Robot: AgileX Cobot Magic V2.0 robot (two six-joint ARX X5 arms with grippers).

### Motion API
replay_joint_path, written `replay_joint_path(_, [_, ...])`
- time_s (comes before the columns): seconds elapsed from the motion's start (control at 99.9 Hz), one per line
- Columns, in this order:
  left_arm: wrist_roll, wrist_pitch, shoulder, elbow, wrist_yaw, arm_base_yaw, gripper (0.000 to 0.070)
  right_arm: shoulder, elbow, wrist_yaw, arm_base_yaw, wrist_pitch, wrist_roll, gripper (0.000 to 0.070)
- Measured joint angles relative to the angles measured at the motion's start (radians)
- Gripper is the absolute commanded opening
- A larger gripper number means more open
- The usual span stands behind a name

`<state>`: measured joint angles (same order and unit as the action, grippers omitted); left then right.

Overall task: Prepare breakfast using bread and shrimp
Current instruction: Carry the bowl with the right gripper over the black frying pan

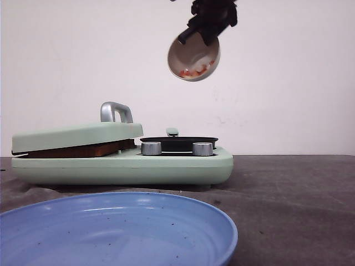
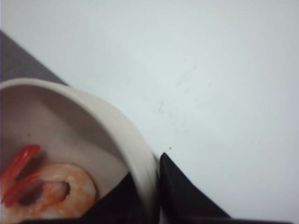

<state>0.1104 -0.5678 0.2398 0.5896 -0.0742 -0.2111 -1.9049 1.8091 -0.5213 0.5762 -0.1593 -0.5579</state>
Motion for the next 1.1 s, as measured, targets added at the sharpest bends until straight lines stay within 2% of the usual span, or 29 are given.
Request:
replay_joint_path(0.29, [0.000,0.001,-0.029,0.000,-0.002,0.000,0.0555,-0.033,-0.001,-0.032,0.030,0.053,-0.115,0.0001])
replay_joint_path(0.46, [0.000,0.002,-0.046,0.000,-0.002,0.000,0.0555,-0.035,-0.010,-0.077,0.041,0.165,-0.179,0.0001])
replay_joint_path(0.79, [0.000,0.002,-0.068,0.000,-0.002,0.000,0.0554,-0.035,-0.040,-0.049,0.061,0.243,-0.197,0.0001])
replay_joint_path(1.101, [-0.008,0.002,-0.072,0.000,-0.002,0.000,0.0554,-0.035,-0.274,-0.054,0.074,0.560,-0.205,0.0001])
